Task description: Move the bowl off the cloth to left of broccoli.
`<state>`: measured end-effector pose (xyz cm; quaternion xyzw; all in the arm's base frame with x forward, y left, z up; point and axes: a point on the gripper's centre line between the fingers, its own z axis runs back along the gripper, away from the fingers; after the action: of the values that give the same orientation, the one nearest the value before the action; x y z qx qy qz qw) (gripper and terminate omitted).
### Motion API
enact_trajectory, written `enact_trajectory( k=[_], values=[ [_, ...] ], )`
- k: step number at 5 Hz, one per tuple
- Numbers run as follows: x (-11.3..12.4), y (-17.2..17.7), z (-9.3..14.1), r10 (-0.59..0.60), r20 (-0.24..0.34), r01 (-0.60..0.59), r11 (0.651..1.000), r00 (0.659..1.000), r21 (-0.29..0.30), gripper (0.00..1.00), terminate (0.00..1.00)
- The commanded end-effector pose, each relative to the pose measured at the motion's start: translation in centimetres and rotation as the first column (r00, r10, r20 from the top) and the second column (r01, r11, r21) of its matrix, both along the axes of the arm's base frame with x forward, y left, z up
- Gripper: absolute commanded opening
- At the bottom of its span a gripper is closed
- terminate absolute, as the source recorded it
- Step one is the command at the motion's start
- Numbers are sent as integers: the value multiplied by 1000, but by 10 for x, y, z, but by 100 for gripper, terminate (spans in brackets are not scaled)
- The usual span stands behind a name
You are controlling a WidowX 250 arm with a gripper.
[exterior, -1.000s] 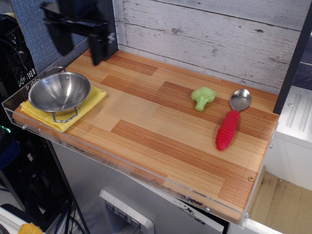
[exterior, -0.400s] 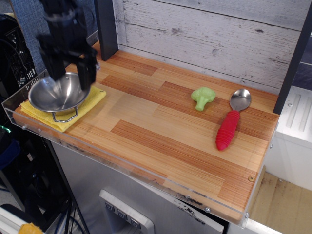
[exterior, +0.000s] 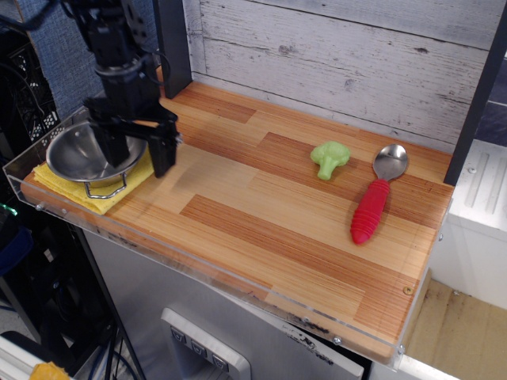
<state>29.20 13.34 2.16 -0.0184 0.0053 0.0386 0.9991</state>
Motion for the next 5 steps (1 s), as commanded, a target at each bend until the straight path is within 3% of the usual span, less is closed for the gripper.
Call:
enact_trajectory(
  k=[1, 3, 4, 5],
  values=[
    [9, -5, 12, -22, 41, 21, 999, 999, 27, 0, 0],
    [5, -1, 31, -9, 71, 6, 999, 997, 38, 0, 0],
    [-3, 4, 50, 24, 71, -27, 999, 997, 47, 0, 0],
    [-9, 8, 80, 99, 112, -108, 992, 989, 72, 0, 0]
  ],
)
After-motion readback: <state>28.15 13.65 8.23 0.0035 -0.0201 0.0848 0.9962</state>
